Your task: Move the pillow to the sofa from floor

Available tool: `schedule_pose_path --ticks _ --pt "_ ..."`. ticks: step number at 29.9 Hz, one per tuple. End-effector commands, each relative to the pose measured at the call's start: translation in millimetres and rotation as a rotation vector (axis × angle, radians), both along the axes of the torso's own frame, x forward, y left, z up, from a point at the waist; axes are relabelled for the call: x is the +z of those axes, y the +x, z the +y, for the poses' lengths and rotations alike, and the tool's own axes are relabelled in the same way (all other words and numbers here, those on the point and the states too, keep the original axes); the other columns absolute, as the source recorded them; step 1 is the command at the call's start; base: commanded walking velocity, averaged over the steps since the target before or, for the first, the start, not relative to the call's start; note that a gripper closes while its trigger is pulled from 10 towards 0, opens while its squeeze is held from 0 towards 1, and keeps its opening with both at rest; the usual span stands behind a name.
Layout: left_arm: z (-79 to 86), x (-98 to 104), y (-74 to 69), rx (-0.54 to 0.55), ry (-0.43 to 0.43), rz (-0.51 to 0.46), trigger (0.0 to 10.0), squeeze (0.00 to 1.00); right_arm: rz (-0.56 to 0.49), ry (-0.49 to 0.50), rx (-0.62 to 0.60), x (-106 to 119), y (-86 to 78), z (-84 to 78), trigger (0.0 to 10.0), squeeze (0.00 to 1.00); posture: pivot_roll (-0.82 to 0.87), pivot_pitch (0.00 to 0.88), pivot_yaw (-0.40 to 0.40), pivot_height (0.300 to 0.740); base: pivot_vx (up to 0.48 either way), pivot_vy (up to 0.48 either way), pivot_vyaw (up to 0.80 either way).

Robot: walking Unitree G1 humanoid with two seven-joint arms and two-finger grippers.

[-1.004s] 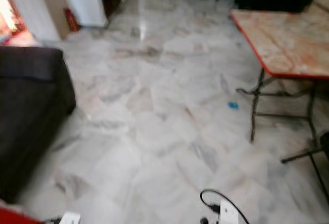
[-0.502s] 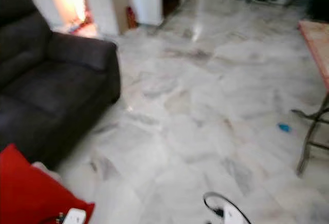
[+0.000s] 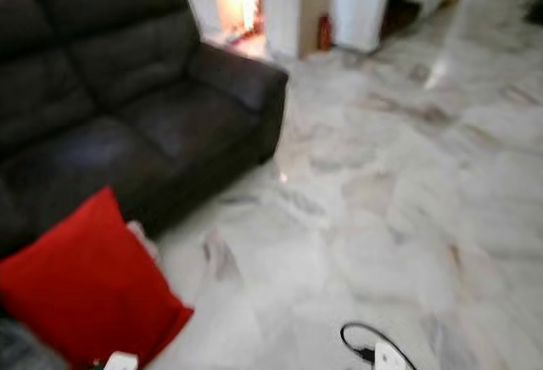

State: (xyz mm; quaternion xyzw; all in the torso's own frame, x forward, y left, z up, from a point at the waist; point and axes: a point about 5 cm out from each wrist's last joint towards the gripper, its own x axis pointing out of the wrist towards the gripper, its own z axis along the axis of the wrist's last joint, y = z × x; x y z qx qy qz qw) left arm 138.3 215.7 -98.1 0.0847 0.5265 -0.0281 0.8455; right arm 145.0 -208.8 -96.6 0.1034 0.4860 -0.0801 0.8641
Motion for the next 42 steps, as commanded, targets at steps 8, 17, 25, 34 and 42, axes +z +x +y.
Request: schedule_pose_path --ticks 8,17,25,34,42 --pt "-9.1 -1.2 2.2 -0.010 -0.002 0.006 10.0 0.00 0.009 -0.006 0.005 -0.6 -2.4 -1.5 10.0 0.00 -0.05 0.000 -0.051 0.740 0.000 0.000 0.80" --pt "-13.2 -1.5 3.5 -0.011 -0.005 0.004 10.0 0.00 0.009 -0.005 0.010 -0.5 -2.1 -1.6 10.0 0.00 -0.05 0.000 -0.053 0.740 0.000 0.000 0.80" --pt "-10.4 -1.6 1.8 -0.010 -0.004 0.005 10.0 0.00 0.010 -0.005 0.014 -0.5 -2.2 -1.6 10.0 0.00 -0.05 0.000 -0.053 0.740 0.000 0.000 0.80" --pt "-9.9 -1.3 2.3 -0.013 -0.003 0.004 10.0 0.00 0.010 -0.004 0.014 -0.5 -2.2 -1.5 10.0 0.00 -0.05 0.000 -0.053 0.740 0.000 0.000 0.80" --pt "-11.1 -2.0 0.9 -0.014 -0.005 0.008 10.0 0.00 0.006 -0.001 -0.015 -0.6 -2.5 -2.0 10.0 0.00 -0.05 0.000 -0.053 0.740 0.000 0.000 0.37"
